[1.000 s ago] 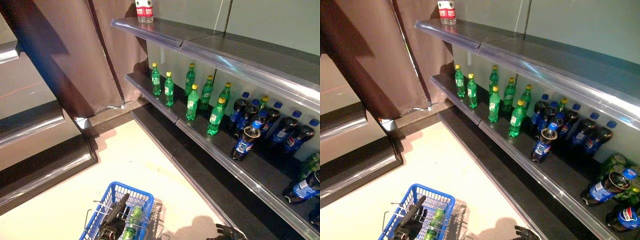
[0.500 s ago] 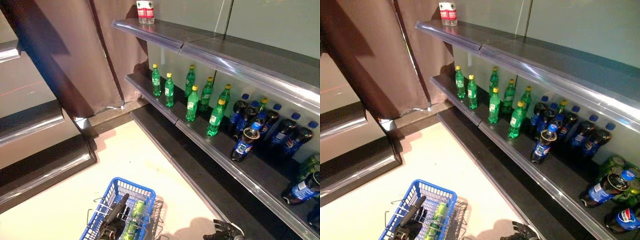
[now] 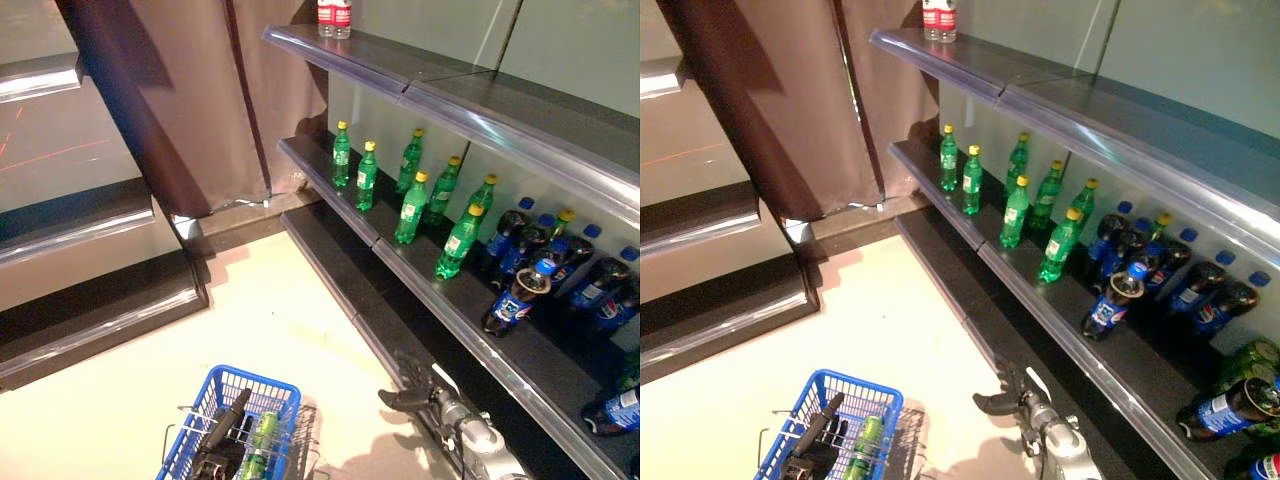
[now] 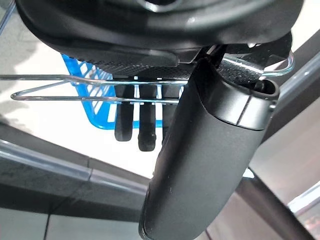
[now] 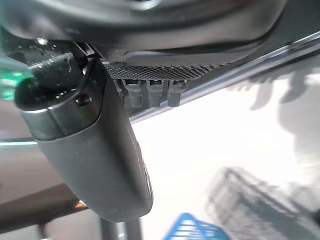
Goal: Pick up the drink and place into the basket.
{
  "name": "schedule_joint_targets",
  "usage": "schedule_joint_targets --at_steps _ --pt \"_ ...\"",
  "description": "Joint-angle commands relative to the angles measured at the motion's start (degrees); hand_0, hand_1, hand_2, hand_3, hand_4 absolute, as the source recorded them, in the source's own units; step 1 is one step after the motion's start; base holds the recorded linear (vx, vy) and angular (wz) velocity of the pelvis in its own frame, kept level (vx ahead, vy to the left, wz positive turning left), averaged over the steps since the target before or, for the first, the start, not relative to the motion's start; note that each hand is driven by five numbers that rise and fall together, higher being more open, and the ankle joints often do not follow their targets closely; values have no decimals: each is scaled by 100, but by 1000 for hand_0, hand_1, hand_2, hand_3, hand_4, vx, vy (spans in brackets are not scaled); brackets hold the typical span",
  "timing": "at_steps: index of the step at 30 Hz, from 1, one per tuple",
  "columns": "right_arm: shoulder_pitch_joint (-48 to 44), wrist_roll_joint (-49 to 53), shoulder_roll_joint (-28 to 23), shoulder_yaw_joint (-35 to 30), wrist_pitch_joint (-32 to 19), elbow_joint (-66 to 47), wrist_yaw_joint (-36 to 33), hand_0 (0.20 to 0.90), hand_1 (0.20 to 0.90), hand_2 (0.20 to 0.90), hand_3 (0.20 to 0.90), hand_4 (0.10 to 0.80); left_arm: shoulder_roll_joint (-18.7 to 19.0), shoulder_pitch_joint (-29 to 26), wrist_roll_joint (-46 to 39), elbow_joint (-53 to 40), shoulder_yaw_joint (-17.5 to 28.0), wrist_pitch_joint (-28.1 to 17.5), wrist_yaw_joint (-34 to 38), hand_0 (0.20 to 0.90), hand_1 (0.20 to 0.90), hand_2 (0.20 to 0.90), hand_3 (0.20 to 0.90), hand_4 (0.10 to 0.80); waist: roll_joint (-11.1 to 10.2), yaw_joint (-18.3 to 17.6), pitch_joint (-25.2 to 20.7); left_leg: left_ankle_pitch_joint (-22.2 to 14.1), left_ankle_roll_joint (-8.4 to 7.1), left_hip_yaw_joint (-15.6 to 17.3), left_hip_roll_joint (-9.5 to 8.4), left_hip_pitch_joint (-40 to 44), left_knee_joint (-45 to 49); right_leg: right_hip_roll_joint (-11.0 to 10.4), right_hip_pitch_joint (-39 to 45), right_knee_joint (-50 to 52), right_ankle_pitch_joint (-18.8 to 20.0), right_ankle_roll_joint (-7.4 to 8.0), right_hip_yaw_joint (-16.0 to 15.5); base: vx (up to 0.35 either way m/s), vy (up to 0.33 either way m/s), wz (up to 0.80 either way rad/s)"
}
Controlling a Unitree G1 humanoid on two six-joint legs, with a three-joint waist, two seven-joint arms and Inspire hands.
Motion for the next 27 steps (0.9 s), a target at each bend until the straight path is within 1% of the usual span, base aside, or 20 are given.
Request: schedule_joint_targets --at_steps 1,2,4,5,6,8,10,11,12,13,14,16,17,18,20,21,22,24,26,27 --pt "-389 369 -289 174 -438 -707 -242 900 900 900 900 800 493 -587 -88 -1111 279 -549 -510 300 300 300 200 100 8 108 -138 -834 261 510 -472 -471 948 -342 -556 1441 -562 250 464 -4 159 7" --pt "-359 473 -296 183 -477 -945 -307 900 900 900 900 800 514 -565 -92 -1143 317 -522 -521 300 300 300 200 100 -4 92 -63 -876 328 470 -547 -562 1101 -379 -762 1828 -481 309 565 -2 148 8" --pt "-321 584 -298 158 -515 -1171 -365 900 900 900 900 800 525 -539 -87 -1178 325 -515 -516 300 300 300 200 100 -6 68 -9 -896 381 416 -622 -637 1192 -413 -1017 2310 -314 326 697 17 186 11" --pt "-263 624 -288 116 -551 -1388 -416 900 900 900 900 800 544 -527 -82 -1216 325 -498 -486 300 300 300 200 100 -3 35 25 -909 422 374 -682 -693 1242 -433 -1269 2811 -147 328 853 42 234 19" --pt "-207 655 -272 84 -575 -1572 -468 900 900 900 900 800 559 -516 -77 -1240 318 -490 -469 300 300 300 200 100 15 4 52 -909 449 353 -707 -712 1263 -448 -1467 3247 10 322 928 52 233 29" --pt "-120 725 -258 28 -575 -1832 -469 900 900 900 900 800 586 -496 -82 -1275 321 -488 -432 300 300 300 200 100 35 -22 86 -883 447 330 -721 -719 1276 -484 -1746 3763 258 307 973 58 157 41" --pt "-44 797 -249 -11 -642 -1999 -438 900 900 900 900 800 596 -464 -90 -1359 343 -462 -352 300 300 300 200 100 13 -45 91 -877 433 295 -737 -710 1282 -432 -1944 3922 394 298 1059 126 83 48" --pt "-23 809 -252 -32 -671 -2068 -424 900 900 900 900 800 593 -451 -93 -1402 341 -450 -315 300 300 300 200 100 -23 -69 93 -896 427 247 -757 -698 1291 -353 -1975 3721 373 290 1079 207 16 35" --pt "-18 828 -264 -47 -690 -2139 -413 900 900 900 900 800 593 -443 -97 -1448 317 -448 -271 300 300 300 200 100 -92 -94 94 -932 421 184 -814 -682 1305 -258 -2007 3265 311 298 1054 260 -28 39" --pt "-18 859 -278 -56 -683 -2200 -401 900 900 900 900 800 594 -430 -106 -1483 298 -447 -231 300 300 300 200 100 -139 -150 119 -999 411 92 -862 -606 1309 -184 -1975 2657 270 325 945 338 -62 43" --pt "-30 898 -322 -71 -687 -2246 -374 900 900 900 900 800 607 -409 -114 -1500 281 -426 -216 300 300 300 200 100 -182 -188 126 -1070 387 12 -921 -540 1314 -95 -1999 2036 247 391 837 345 -72 44" --pt "5 921 -363 -103 -711 -2289 -346 900 900 900 900 800 614 -371 -93 -1529 276 -374 -196 300 300 300 200 100 -237 -243 121 -1146 341 -85 -997 -416 1307 22 -2072 1287 366 511 711 337 -71 30" --pt "47 972 -406 -151 -718 -2310 -288 900 900 900 900 800 617 -329 -52 -1544 300 -326 -191 300 300 300 200 100 -244 -295 108 -1188 308 -178 -1017 -309 1301 122 -2126 967 470 557 699 436 -87 40" --pt "114 1019 -422 -210 -695 -2359 -234 900 900 900 900 800 597 -276 9 -1550 322 -285 -199 300 300 300 200 100 -241 -374 79 -1241 275 -346 -1031 -136 1285 257 -2240 607 632 587 740 431 -90 41" --pt "197 1023 -381 -263 -684 -2396 -171 900 900 900 900 800 575 -226 51 -1533 331 -274 -203 300 300 300 200 100 -237 -455 38 -1304 261 -476 -1027 35 1280 369 -2434 463 747 610 787 413 -121 59" --pt "288 1023 -352 -278 -657 -2481 -128 900 900 900 900 800 522 -198 122 -1578 314 -306 -118 300 300 300 200 100 -243 -507 5 -1421 301 -597 -1018 170 1286 388 -2587 728 793 611 781 478 -190 60" --pt "368 1090 -383 -213 -697 -2515 -78 900 900 900 900 800 453 -154 137 -1569 343 -357 -100 300 300 300 200 100 -263 -522 -82 -1491 347 -715 -1054 224 1268 386 -2445 789 774 524 862 456 -199 47" --pt "430 1083 -384 -150 -689 -2572 -53 900 900 900 900 800 377 -98 147 -1564 366 -430 -90 300 300 300 200 100 -241 -544 -169 -1524 333 -810 -1044 323 1239 411 -2317 909 761 448 953 361 -181 39" --pt "492 1129 -442 -149 -539 -2738 51 900 900 900 900 800 368 10 49 -1598 540 -336 -147 300 300 300 200 100 -176 -557 -287 -1564 271 -829 -937 405 1307 397 -2174 1087 568 342 1002 347 -194 30" --pt "509 1142 -456 -141 -501 -2790 54 900 900 900 900 800 368 34 51 -1627 572 -304 -153 300 300 300 200 100 -159 -555 -309 -1520 238 -828 -900 408 1346 394 -2132 1102 522 320 1001 331 -209 52"
